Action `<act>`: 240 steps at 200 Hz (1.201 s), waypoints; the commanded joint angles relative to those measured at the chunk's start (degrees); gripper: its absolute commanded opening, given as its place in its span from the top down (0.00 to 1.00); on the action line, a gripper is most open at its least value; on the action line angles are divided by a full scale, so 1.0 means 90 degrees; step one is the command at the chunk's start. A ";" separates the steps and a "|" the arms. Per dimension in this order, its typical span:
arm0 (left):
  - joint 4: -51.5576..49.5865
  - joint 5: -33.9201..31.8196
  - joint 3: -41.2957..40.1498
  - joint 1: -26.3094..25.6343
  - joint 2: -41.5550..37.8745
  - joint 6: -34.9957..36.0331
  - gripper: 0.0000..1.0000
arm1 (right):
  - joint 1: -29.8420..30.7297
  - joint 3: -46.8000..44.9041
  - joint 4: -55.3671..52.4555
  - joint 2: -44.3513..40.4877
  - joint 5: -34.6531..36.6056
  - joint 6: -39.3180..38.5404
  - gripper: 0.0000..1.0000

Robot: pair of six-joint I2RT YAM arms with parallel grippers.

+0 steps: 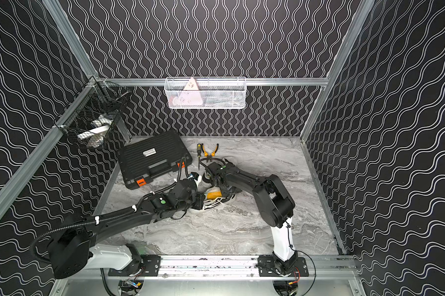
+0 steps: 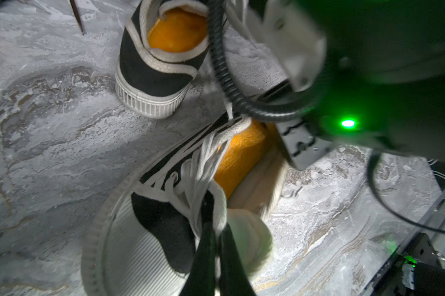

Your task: Insert the insole into the shoe

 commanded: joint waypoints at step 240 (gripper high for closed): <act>-0.0312 -0.0125 0.0443 0.0251 0.0558 0.0565 1.00 | 0.0455 -0.1622 0.0608 -0.1343 -0.1985 0.0299 0.72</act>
